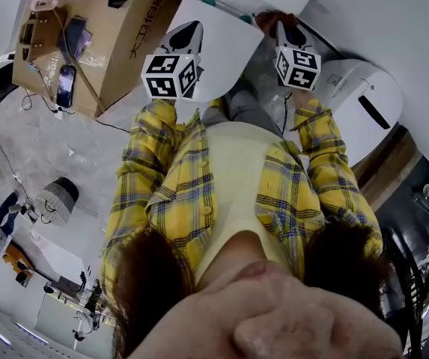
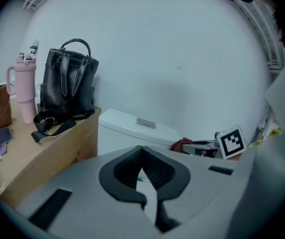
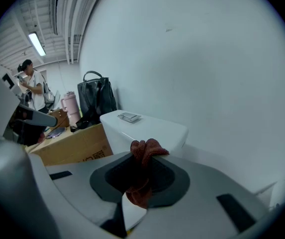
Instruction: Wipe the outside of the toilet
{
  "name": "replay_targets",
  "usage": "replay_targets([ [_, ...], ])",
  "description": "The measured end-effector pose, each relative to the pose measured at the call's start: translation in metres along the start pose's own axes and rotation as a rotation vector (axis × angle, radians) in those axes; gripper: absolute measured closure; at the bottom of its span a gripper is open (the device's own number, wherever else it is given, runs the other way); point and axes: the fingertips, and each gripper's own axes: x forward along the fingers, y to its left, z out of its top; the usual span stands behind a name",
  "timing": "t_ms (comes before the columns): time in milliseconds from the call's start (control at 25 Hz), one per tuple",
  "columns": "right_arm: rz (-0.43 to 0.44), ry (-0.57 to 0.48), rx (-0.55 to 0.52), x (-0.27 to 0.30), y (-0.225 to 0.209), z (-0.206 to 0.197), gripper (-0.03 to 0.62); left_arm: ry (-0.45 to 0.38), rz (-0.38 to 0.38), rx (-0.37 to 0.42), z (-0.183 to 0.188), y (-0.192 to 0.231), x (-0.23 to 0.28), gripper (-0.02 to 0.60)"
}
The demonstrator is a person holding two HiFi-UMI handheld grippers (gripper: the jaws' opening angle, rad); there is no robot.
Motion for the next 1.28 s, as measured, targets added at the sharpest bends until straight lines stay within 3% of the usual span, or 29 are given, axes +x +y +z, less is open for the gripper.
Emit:
replay_targets([
  [360, 0.240, -0.014, -0.061, 0.015, 0.084, 0.017, 0.517, -0.013, 0.117, -0.027, 0.005, 0.040, 0.005, 0.574],
  [680, 0.385, -0.053, -0.152, 0.072, 0.165, 0.040, 0.517, 0.001, 0.248, -0.013, -0.002, 0.082, 0.005, 0.575],
  [960, 0.437, -0.072, -0.282, 0.117, 0.213, 0.048, 0.517, 0.003, 0.281, -0.052, -0.019, 0.096, -0.005, 0.575],
  [1280, 0.375, -0.101, -0.272, 0.158, 0.219, 0.056, 0.517, 0.029, 0.293, -0.098, -0.038, 0.109, -0.006, 0.575],
])
